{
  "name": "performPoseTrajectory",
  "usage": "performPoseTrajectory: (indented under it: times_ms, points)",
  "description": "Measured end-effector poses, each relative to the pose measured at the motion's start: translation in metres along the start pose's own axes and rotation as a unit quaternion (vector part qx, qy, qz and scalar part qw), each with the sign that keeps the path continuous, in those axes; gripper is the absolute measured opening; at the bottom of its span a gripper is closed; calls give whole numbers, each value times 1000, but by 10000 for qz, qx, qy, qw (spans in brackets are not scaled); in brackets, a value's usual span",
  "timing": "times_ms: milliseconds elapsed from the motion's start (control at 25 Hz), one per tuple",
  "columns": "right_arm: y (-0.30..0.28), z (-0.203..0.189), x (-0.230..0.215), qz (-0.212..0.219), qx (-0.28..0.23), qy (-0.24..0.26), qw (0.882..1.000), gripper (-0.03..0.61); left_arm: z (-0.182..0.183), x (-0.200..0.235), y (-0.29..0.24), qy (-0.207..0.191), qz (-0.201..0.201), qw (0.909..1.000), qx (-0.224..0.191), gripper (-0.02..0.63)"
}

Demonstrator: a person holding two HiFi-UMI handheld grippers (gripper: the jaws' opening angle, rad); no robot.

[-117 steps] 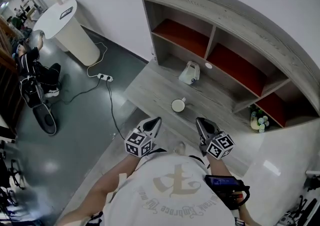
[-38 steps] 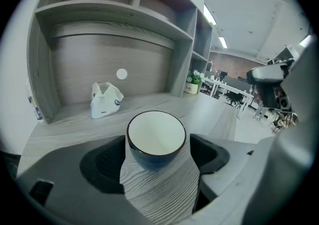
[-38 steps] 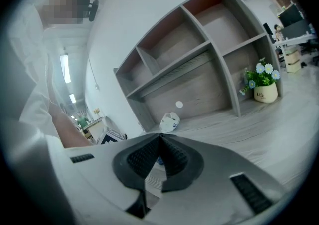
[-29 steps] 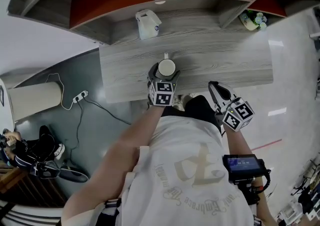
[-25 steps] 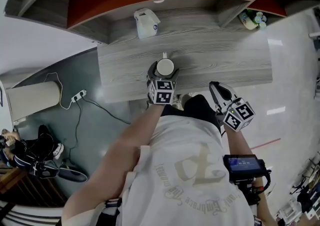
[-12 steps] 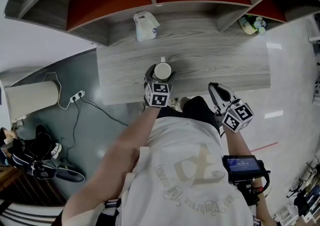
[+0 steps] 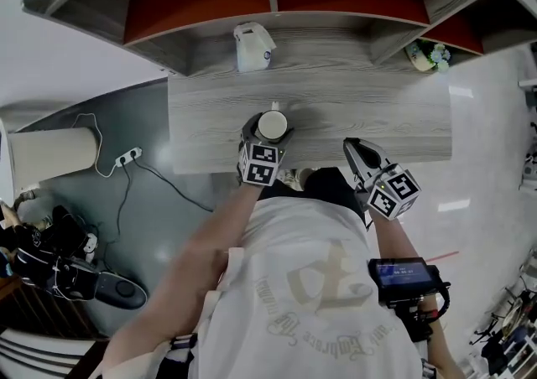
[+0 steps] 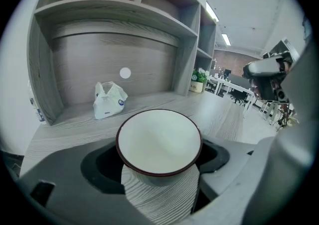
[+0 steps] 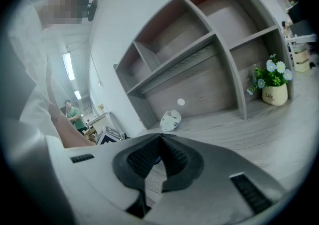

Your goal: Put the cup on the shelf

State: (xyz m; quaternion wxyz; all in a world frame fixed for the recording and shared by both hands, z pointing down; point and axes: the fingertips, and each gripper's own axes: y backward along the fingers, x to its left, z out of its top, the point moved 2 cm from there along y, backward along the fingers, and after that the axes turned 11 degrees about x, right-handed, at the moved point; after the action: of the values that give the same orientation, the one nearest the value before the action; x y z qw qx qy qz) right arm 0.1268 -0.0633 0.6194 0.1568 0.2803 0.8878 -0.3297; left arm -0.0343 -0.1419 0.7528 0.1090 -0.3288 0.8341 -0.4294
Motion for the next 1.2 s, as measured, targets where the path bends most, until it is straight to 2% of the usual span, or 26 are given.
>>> performPoseTrajectory:
  times_ms: [640, 1200]
  points:
    - [-29, 32, 19, 386, -52, 379, 9985, 5, 31, 4, 53, -170, -351, 9980, -507, 408]
    - [-34, 51, 29, 616, -164, 569, 9963, 5, 49, 15, 103, 91, -348, 9943, -1002, 408]
